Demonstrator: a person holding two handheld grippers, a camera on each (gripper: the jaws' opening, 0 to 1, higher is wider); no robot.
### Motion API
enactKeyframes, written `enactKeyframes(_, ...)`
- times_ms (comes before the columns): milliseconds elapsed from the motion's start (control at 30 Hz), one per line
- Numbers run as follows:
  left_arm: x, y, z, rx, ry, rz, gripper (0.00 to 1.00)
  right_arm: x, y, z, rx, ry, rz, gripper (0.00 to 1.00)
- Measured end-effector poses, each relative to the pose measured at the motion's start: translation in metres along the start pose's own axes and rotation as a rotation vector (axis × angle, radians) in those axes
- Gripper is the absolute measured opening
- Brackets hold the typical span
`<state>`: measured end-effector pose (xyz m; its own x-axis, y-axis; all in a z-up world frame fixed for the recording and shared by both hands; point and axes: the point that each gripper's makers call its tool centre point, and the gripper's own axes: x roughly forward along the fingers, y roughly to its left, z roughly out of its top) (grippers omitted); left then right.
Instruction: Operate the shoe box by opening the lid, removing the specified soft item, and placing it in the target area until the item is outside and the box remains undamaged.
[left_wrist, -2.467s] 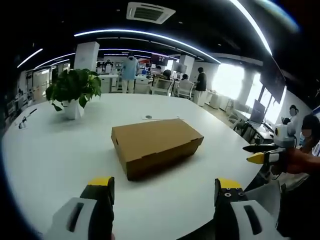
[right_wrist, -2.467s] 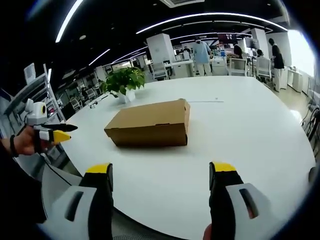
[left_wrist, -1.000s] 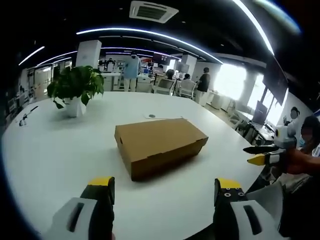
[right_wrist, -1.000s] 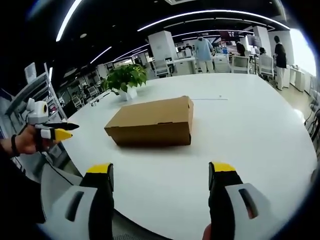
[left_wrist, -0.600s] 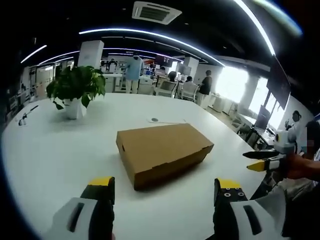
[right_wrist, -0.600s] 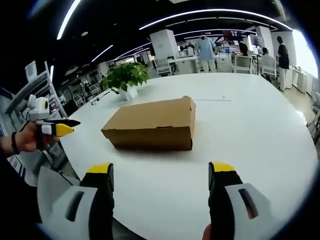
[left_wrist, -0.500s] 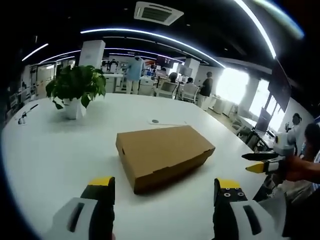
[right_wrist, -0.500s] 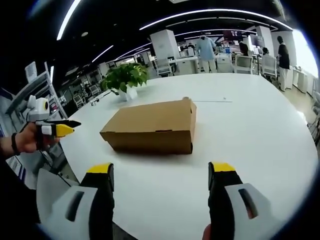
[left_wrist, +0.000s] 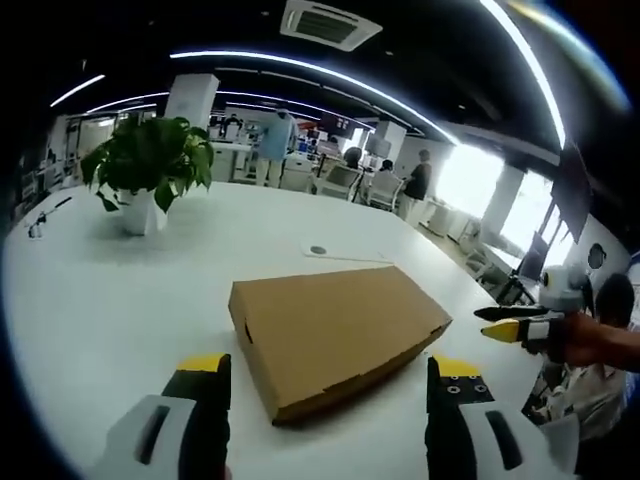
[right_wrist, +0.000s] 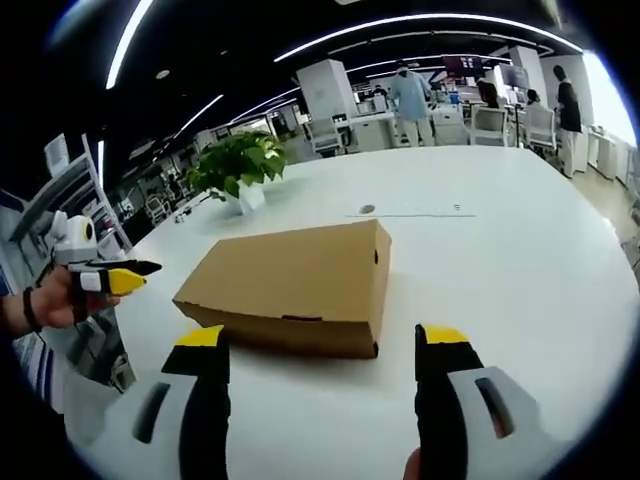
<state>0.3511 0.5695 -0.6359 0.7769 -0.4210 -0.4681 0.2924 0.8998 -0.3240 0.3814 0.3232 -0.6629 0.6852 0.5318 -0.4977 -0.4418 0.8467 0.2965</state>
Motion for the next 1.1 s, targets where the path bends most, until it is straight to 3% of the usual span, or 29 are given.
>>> enactKeyframes(333, 0.031, 0.011, -0.013, -0.018, 0.051, -0.002, 0.81, 0.030, -0.016, 0.001, 0.047, 0.026, -0.005, 0.69)
enactKeyframes(567, 0.045, 0.007, -0.027, -0.028, 0.098, -0.011, 0.79, 0.044, -0.021, -0.002, 0.047, 0.043, -0.008, 0.69)
enactKeyframes(700, 0.051, 0.006, -0.039, -0.012, 0.149, -0.009, 0.77, 0.052, -0.022, -0.009, 0.027, 0.079, 0.002, 0.69)
enactKeyframes(900, 0.053, 0.011, -0.037, -0.079, 0.144, -0.001, 0.75, 0.059, -0.020, -0.017, 0.038, 0.112, 0.016, 0.66)
enactKeyframes(1100, 0.055, 0.019, -0.045, -0.023, 0.203, 0.029, 0.72, 0.066, -0.024, -0.014, 0.061, 0.106, 0.013, 0.62)
